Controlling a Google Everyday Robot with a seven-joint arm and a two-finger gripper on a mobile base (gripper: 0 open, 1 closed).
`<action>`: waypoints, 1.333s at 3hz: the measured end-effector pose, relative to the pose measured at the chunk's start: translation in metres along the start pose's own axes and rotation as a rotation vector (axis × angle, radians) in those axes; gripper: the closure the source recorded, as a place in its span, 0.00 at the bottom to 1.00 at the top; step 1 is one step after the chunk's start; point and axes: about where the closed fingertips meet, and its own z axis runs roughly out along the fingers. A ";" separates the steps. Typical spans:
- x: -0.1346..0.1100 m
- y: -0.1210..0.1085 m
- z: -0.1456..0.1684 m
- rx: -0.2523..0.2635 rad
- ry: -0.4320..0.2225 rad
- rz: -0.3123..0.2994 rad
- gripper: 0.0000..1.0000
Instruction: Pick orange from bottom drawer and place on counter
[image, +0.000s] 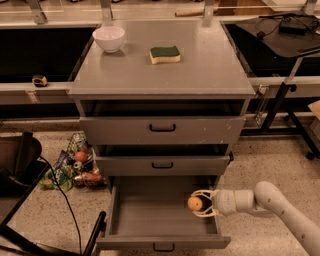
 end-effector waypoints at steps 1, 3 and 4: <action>-0.056 0.006 -0.022 -0.006 0.034 -0.154 1.00; -0.085 0.001 -0.028 -0.036 0.015 -0.174 1.00; -0.134 -0.027 -0.060 -0.077 0.057 -0.226 1.00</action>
Offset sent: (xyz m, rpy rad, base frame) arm -0.0238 -0.0012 0.0450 -0.0427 -0.1211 0.0369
